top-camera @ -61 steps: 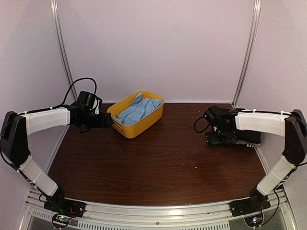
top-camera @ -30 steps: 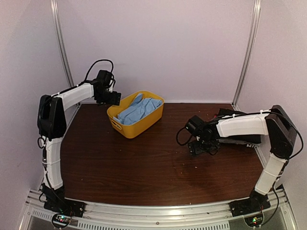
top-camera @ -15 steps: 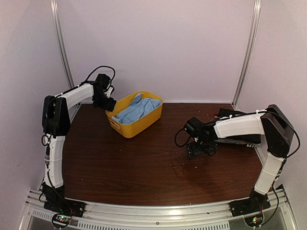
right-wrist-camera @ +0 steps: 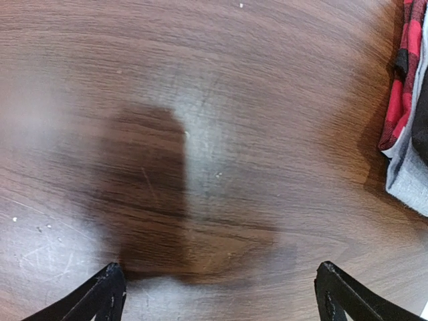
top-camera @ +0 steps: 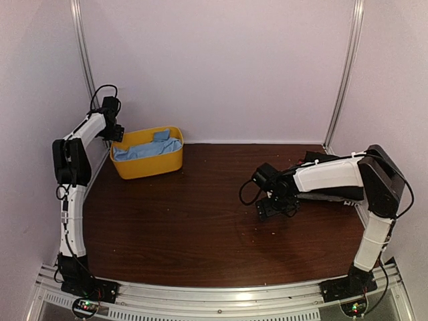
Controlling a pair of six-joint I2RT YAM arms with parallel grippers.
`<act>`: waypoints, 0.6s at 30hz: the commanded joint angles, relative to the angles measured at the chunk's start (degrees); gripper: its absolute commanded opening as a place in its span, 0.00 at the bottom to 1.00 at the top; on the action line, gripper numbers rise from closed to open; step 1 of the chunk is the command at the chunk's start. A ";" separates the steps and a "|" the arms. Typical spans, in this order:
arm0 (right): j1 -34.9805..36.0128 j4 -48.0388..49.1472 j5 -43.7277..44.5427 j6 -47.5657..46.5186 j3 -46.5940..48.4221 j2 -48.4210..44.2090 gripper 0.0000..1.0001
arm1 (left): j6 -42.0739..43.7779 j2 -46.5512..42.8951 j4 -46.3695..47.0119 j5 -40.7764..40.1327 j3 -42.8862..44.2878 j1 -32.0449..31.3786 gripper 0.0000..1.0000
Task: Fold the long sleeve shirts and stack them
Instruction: Move the bin to the corner of the board.
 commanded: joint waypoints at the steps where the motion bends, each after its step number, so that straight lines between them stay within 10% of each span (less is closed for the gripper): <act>1: 1.17 0.35 0.03 0.38 1.63 1.10 1.00 | -5.08 -3.56 2.48 4.60 2.50 -0.06 0.95; 7: 2.39 0.12 0.00 0.72 2.91 2.19 1.00 | -12.69 -20.55 8.65 25.86 -17.05 -0.29 0.98; 18: 3.13 1.00 0.06 0.24 2.11 1.66 1.00 | -18.86 -41.99 20.03 34.80 -55.02 -8.66 0.89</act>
